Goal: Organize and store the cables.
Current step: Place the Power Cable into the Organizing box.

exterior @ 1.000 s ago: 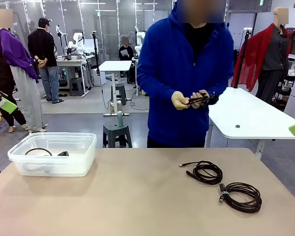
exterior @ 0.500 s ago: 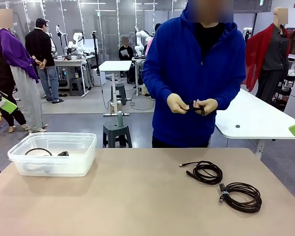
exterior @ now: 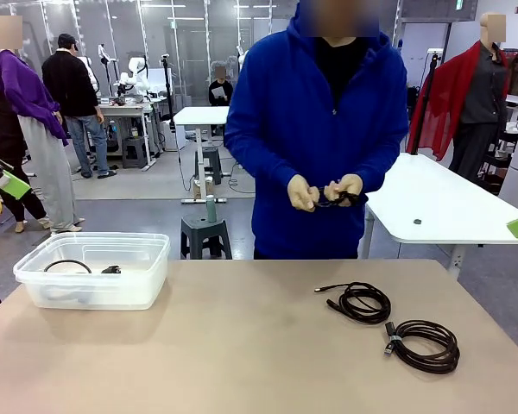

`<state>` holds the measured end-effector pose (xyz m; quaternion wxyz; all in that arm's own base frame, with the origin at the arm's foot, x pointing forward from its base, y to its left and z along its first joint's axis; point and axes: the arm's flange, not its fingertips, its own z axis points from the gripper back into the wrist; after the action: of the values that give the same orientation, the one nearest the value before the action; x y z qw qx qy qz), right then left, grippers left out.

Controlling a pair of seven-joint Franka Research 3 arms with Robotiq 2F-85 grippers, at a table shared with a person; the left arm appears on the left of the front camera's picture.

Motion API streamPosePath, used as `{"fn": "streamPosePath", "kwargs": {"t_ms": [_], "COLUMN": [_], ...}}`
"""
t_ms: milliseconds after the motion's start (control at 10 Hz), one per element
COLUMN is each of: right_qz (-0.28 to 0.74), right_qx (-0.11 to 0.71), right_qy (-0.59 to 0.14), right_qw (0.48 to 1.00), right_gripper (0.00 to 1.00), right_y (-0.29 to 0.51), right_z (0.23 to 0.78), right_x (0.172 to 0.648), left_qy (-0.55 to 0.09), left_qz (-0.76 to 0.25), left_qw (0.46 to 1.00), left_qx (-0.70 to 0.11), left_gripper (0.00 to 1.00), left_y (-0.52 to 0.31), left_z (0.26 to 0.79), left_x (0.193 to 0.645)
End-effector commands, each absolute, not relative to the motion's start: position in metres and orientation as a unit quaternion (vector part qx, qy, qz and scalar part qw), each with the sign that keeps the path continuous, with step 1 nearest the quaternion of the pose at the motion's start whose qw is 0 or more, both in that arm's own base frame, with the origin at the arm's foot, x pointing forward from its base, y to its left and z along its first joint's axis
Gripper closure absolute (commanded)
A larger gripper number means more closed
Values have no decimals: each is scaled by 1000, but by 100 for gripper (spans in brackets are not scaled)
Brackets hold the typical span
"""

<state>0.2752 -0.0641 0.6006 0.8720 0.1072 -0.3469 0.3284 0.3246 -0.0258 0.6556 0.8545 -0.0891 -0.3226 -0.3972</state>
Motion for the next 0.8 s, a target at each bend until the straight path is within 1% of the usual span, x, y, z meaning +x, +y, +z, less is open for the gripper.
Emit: {"fn": "streamPosePath", "kwargs": {"t_ms": [0,700], "right_qz": [331,331], "right_qx": [105,105], "right_qy": [-347,-347], "right_qw": [871,871], "right_gripper": [0,0], "right_y": [-64,-64], "right_z": [599,599], "right_x": [274,274], "left_qy": [-316,-316], "left_qz": [-401,-401], "left_qw": [856,856], "left_qx": [-83,-83], "left_gripper": [0,0], "left_y": [-25,-25], "left_z": [655,655], "left_x": [324,324]}}
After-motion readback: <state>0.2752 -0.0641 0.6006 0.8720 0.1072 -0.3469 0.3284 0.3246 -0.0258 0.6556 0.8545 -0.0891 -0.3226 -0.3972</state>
